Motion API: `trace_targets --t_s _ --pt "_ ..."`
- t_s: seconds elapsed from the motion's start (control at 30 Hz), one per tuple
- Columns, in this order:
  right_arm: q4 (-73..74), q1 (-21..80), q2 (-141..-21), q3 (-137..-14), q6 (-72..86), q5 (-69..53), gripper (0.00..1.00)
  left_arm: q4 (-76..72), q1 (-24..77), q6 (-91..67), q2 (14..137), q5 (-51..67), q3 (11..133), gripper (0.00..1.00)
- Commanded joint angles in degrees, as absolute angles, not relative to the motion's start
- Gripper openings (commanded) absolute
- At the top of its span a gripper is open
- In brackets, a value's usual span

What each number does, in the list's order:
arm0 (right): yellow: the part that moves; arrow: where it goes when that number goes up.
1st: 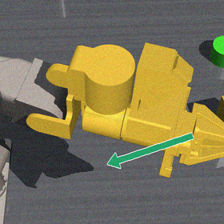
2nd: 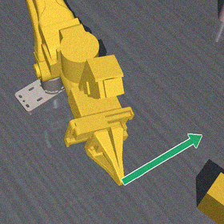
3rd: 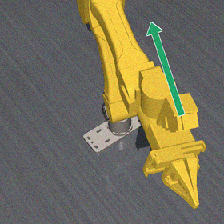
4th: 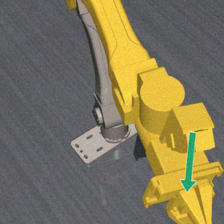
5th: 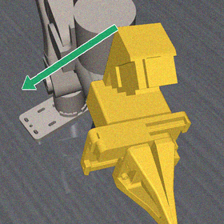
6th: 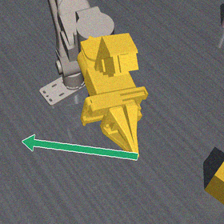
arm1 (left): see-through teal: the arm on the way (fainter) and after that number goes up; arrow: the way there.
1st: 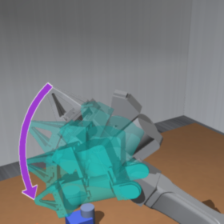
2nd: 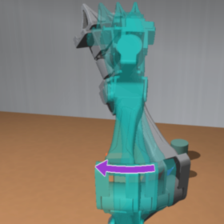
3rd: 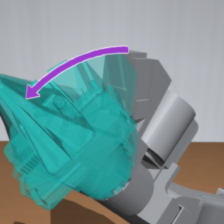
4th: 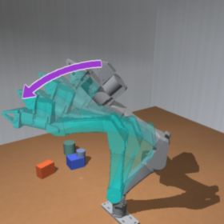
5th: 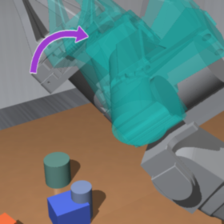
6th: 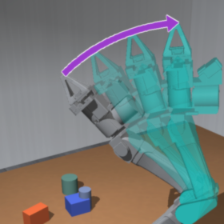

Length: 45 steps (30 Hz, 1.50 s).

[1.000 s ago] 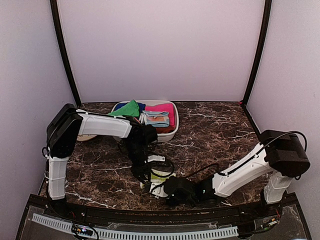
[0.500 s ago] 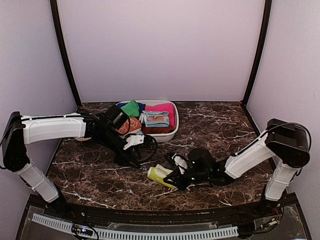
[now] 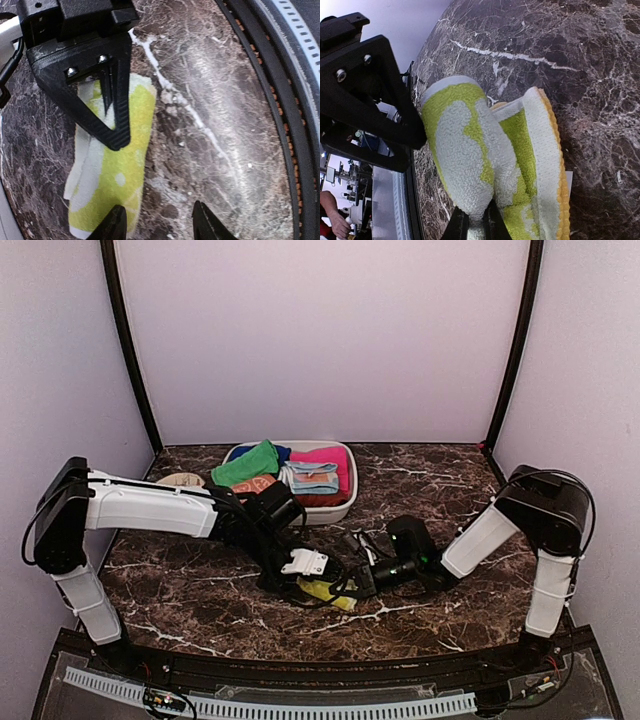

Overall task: Roll the towels
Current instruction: Roll the towel at the center of the board.

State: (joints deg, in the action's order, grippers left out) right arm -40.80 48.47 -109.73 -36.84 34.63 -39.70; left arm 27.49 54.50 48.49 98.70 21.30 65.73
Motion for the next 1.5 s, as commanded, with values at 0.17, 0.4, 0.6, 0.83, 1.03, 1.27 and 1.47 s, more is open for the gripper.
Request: trace_targets --t_s 0.17,0.4,0.6,0.83,1.03,1.27,1.47 --pt "-23.6 47.0 -114.9 -36.6 35.3 -39.3 0.0 21.8 54.3 52.8 105.0 13.4 67.7 0.48" --pt "-23.1 46.7 -113.6 -37.9 34.2 -39.9 0.04 23.3 54.4 54.2 108.6 12.5 67.7 0.49" --pt "-22.6 46.6 -108.9 -38.9 31.8 -38.9 0.17 26.7 54.4 55.7 114.3 11.5 69.1 0.47" --pt "-16.2 45.4 -102.4 -39.6 27.4 -34.2 0.25 31.4 54.3 52.7 117.7 13.3 71.6 0.0" --pt "-10.9 45.1 -89.2 -35.1 20.0 -15.8 0.38 38.3 54.3 51.8 117.4 16.4 73.1 0.0" --pt "-15.7 57.6 -72.1 -25.7 8.7 0.8 0.49 47.8 53.6 50.7 118.0 25.7 79.2 0.0" --pt "-9.8 74.3 -72.6 -27.2 1.3 18.5 0.49 54.8 53.2 50.6 121.2 28.9 84.4 0.0"
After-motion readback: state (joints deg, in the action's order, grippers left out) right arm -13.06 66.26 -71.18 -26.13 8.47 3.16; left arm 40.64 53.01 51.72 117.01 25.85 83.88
